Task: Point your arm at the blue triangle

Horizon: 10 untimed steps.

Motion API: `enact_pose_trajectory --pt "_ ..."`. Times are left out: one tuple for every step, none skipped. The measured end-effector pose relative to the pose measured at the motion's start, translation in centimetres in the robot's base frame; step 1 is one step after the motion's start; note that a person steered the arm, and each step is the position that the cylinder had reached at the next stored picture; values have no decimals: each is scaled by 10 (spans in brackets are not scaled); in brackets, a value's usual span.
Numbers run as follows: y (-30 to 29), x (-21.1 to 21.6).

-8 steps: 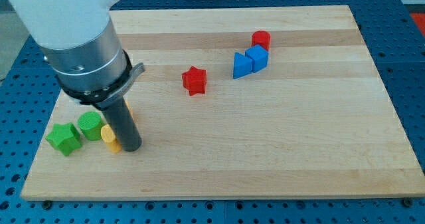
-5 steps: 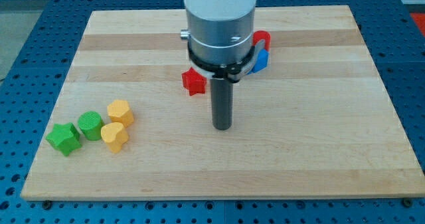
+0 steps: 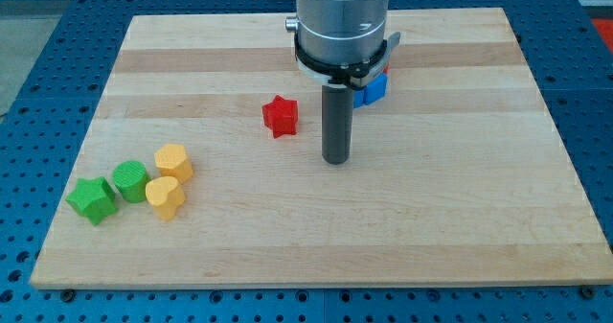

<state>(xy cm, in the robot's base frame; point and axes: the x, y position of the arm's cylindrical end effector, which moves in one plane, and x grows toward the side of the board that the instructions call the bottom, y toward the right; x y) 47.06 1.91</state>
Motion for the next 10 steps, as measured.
enact_pose_trajectory --pt "0 -8" --pt "1 -18" --pt "2 -29" --pt "5 -39" --pt "7 -49" --pt "8 -60" --pt "18 -62" --pt "19 -62" --pt "19 -62" --pt "22 -62"
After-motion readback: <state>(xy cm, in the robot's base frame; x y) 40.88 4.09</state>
